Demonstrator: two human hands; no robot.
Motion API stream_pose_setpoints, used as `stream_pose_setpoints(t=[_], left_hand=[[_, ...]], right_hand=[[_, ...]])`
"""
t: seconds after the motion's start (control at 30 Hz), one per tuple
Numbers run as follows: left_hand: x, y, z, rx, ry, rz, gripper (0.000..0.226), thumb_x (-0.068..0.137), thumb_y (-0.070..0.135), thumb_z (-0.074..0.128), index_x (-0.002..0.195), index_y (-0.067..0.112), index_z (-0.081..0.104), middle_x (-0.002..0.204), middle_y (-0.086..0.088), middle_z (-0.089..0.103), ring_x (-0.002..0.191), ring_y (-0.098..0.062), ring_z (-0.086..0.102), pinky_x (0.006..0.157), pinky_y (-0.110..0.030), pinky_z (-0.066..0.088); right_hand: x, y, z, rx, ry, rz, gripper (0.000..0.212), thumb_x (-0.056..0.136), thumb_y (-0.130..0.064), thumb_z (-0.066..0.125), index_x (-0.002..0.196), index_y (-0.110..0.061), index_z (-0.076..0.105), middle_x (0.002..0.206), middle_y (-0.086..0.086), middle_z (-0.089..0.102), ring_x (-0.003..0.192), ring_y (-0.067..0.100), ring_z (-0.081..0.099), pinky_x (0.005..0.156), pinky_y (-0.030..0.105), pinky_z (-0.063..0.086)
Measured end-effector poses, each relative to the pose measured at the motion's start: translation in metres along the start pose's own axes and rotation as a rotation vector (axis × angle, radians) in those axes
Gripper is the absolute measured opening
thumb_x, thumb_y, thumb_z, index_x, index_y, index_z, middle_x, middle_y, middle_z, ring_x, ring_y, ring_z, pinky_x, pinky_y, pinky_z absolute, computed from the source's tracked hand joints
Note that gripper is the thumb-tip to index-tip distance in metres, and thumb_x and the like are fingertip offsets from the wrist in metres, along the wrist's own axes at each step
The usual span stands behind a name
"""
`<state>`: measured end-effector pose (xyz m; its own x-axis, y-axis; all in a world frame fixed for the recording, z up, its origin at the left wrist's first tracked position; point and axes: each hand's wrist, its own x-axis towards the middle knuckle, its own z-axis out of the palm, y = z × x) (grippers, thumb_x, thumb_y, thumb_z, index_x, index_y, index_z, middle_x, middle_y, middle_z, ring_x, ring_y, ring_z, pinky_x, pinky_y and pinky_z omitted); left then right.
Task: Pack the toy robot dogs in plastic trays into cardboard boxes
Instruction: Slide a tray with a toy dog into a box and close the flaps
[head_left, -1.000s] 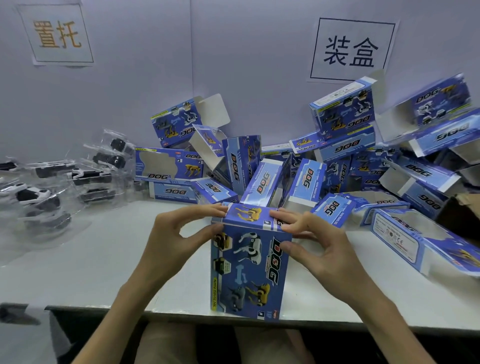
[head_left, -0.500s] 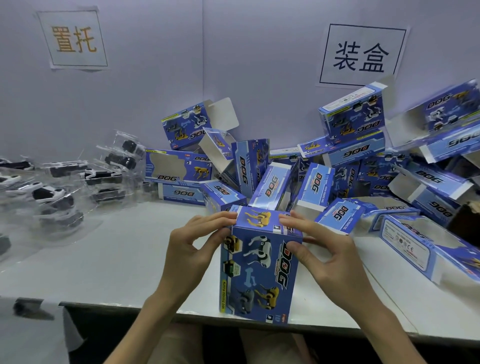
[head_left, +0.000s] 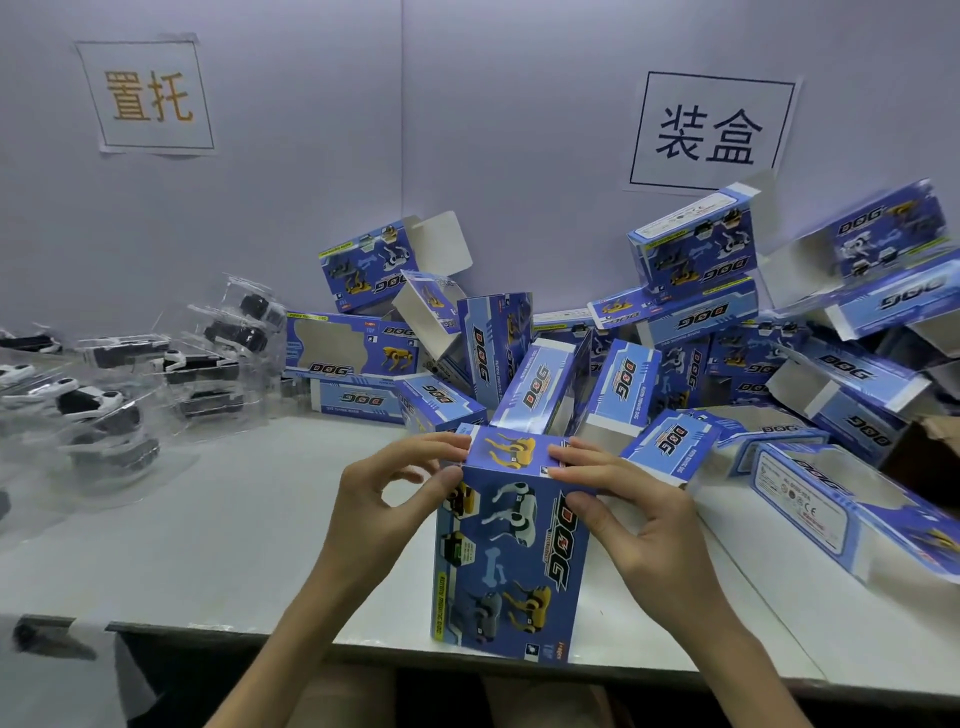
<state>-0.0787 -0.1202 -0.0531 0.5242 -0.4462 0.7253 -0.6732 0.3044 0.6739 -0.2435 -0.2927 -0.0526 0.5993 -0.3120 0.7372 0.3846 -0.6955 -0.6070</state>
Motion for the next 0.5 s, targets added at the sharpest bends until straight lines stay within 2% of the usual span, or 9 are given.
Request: stream_pose_setpoints(t=[0.13,0.23,0.3,0.4,0.5], left_hand=[[0.009,0.004,-0.006,0.025,-0.087,0.035,0.012,0.083,0.034,0.069,0.09,0.028,0.076,0.109,0.014,0.072,0.104,-0.017,0.066,0.072,-0.019,0.051],[0.007,0.001,-0.003,-0.002,-0.072,0.044,0.009,0.085,0.028,0.07,0.091,0.023,0.075,0.108,0.008,0.072,0.105,-0.021,0.065,0.071,-0.022,0.052],[0.003,-0.002,-0.001,-0.032,-0.047,0.021,0.006,0.086,0.024,0.071,0.089,0.022,0.075,0.107,0.003,0.072,0.102,-0.025,0.066,0.07,-0.026,0.053],[0.005,-0.002,-0.001,-0.037,-0.034,0.014,0.006,0.082,0.023,0.071,0.084,0.023,0.076,0.103,0.004,0.072,0.088,-0.02,0.067,0.064,-0.028,0.054],[0.009,0.0,-0.002,-0.101,-0.074,-0.038,0.009,0.082,0.024,0.075,0.089,0.019,0.076,0.102,0.001,0.072,0.076,-0.017,0.065,0.058,-0.024,0.052]], right_hand=[[-0.002,0.002,0.001,-0.014,0.009,-0.005,0.021,0.092,-0.018,0.066,0.11,-0.027,0.074,0.122,-0.016,0.069,0.13,0.01,0.054,0.106,0.032,0.043],[0.002,-0.005,0.008,-0.181,-0.017,-0.054,0.03,0.093,-0.03,0.063,0.119,-0.045,0.067,0.117,-0.02,0.062,0.122,0.01,0.051,0.099,0.019,0.04],[0.006,-0.007,0.016,-0.273,-0.009,-0.069,0.026,0.091,-0.039,0.062,0.115,-0.05,0.067,0.11,-0.021,0.056,0.115,0.01,0.048,0.095,0.015,0.035],[0.008,-0.009,0.023,-0.247,0.063,-0.06,0.021,0.09,-0.034,0.064,0.106,-0.043,0.073,0.103,-0.017,0.057,0.108,0.013,0.049,0.091,0.02,0.039],[0.008,-0.008,0.025,-0.23,0.104,-0.045,0.019,0.089,-0.03,0.065,0.103,-0.037,0.075,0.101,-0.012,0.059,0.107,0.014,0.05,0.09,0.026,0.042]])
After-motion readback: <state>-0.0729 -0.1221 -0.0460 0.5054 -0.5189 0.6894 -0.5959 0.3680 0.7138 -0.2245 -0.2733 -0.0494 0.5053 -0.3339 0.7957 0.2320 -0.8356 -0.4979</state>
